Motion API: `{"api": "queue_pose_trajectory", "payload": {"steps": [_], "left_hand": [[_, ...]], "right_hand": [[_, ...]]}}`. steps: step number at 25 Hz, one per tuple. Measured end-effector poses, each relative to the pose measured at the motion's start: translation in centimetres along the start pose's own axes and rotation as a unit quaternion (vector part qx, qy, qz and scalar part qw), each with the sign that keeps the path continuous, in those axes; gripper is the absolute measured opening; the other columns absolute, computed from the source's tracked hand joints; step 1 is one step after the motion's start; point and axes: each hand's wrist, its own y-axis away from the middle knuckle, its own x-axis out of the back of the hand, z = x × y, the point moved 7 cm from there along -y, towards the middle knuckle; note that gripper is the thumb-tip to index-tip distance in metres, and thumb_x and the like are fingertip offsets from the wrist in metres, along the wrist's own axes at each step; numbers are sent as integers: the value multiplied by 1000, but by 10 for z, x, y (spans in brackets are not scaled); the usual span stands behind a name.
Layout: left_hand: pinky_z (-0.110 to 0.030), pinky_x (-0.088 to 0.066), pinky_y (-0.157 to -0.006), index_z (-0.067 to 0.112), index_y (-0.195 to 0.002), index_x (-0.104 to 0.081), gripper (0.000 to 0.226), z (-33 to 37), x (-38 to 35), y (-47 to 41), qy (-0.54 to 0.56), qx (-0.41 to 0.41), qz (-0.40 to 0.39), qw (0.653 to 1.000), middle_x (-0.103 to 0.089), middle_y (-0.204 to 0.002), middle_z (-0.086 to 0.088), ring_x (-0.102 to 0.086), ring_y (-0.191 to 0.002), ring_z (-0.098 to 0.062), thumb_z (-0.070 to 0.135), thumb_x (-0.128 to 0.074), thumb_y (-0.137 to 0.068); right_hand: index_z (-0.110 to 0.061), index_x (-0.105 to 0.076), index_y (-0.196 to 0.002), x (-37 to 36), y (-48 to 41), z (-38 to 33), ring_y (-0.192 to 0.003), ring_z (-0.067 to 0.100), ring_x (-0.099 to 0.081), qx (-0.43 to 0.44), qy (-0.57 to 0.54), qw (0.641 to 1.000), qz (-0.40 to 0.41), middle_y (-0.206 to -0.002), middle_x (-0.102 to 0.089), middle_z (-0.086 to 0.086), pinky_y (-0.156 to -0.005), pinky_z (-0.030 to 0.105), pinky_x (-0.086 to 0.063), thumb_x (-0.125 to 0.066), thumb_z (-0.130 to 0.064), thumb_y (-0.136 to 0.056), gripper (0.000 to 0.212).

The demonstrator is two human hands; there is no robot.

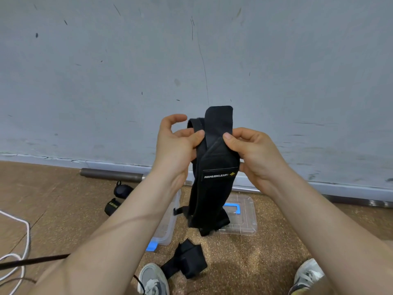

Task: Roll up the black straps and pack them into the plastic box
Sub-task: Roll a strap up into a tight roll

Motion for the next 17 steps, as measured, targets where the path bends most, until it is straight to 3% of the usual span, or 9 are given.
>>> {"api": "queue_pose_trajectory", "payload": {"steps": [3, 5, 8, 10, 13, 17], "left_hand": [[-32, -61, -70, 11, -97, -66, 5, 4, 0, -1, -80, -2, -36, 996, -71, -88, -9, -70, -79, -19, 15, -63, -94], [-26, -59, -73, 8, -92, -72, 20, -2, -6, 0, -105, 27, -87, 990, -74, -91, -6, -71, -85, -15, 27, -64, -94], [-32, -59, -85, 10, -92, -73, 16, -6, -5, 0, -140, -3, -54, 989, -75, -90, -4, -71, -89, -16, 23, -76, -85], [-42, -58, -88, 10, -88, -72, 10, -8, -1, -4, -135, -16, -22, 991, -74, -90, -8, -72, -91, -23, 18, -77, -84], [-50, -58, -85, 12, -81, -70, 7, -7, 3, -8, -146, -31, 4, 989, -73, -85, -10, -71, -88, -28, 14, -74, -85], [-51, -58, -82, 13, -76, -67, 12, -6, 4, -5, -149, -37, 31, 988, -69, -78, -10, -69, -78, -25, 13, -73, -86]], "right_hand": [[-8, -69, -85, 6, -2, -2, -63, 11, -68, 16, 16, 999, 33, -69, -71, 1, -58, 24, -54, -63, -10, -94, 12], [-5, -70, -90, 9, -3, 0, -66, 14, -70, 20, 10, 998, 50, -74, -73, 5, -59, 25, -54, -65, -9, -93, 7], [-5, -70, -91, 9, -2, 3, -66, 13, -71, 25, -9, 997, 66, -73, -74, 3, -59, 22, -54, -69, -7, -89, 3], [-5, -71, -98, 8, -1, 3, -72, 15, -73, 26, -11, 998, 63, -79, -76, 5, -63, 24, -55, -72, -6, -87, 11], [-5, -63, -109, 2, 2, -3, -79, 23, -75, 50, 43, 997, 33, -91, -77, 9, -67, 32, -58, -72, -1, -86, 26], [-17, -43, -98, -2, 7, -9, -70, 22, -74, 89, 72, 993, 22, -86, -77, 8, -62, 33, -59, -68, 3, -88, 33]]}}
